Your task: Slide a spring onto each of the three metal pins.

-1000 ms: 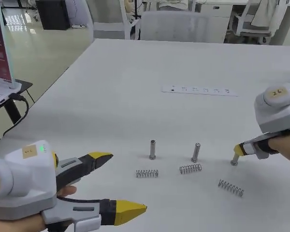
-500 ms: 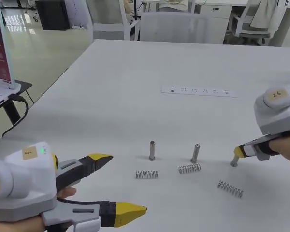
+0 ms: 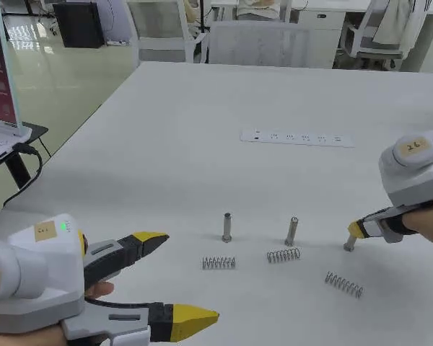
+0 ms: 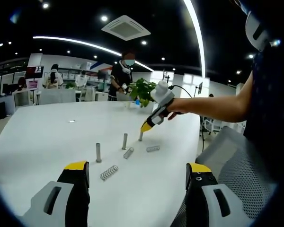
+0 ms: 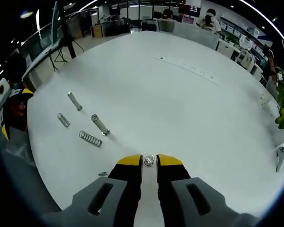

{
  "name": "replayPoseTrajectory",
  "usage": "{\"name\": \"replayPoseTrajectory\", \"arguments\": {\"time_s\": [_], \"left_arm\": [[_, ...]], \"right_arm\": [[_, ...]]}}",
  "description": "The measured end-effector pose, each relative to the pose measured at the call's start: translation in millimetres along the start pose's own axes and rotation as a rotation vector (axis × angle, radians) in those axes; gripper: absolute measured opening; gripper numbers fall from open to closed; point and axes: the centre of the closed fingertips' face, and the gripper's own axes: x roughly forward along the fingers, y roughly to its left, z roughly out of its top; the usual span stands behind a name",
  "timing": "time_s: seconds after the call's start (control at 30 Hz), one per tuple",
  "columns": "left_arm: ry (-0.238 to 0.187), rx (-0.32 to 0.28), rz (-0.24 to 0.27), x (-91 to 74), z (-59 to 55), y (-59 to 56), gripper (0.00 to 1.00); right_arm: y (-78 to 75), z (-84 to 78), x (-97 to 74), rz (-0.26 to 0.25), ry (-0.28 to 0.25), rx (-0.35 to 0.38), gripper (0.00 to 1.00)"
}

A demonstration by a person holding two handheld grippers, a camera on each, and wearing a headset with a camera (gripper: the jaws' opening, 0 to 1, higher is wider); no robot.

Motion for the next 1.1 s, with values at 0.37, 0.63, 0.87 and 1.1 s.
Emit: {"name": "replayPoseTrajectory", "arguments": {"time_s": [0.37, 0.63, 0.87, 1.1], "left_arm": [[-0.002, 0.003, 0.000, 0.2, 1.6, 0.0, 0.81], [-0.002, 0.002, -0.007, 2.7, 1.0, 0.5, 0.81], [0.000, 0.001, -0.012, 3.5, 0.6, 1.4, 0.81], [-0.002, 0.004, -0.017, 4.7, 1.7, 1.2, 0.81]], "right_arm": [[0.2, -5.4, -9.3, -0.006, -0.028, -0.021, 0.16], [-3.6, -17.3, -23.7, -0.013, -0.054, -0.019, 0.16], [9.2, -30.7, -31.2, 0.044, -0.068, -0.025, 0.17], [30.1, -43.7, -32.1, 0.130, -0.063, -0.084, 0.17]]}}
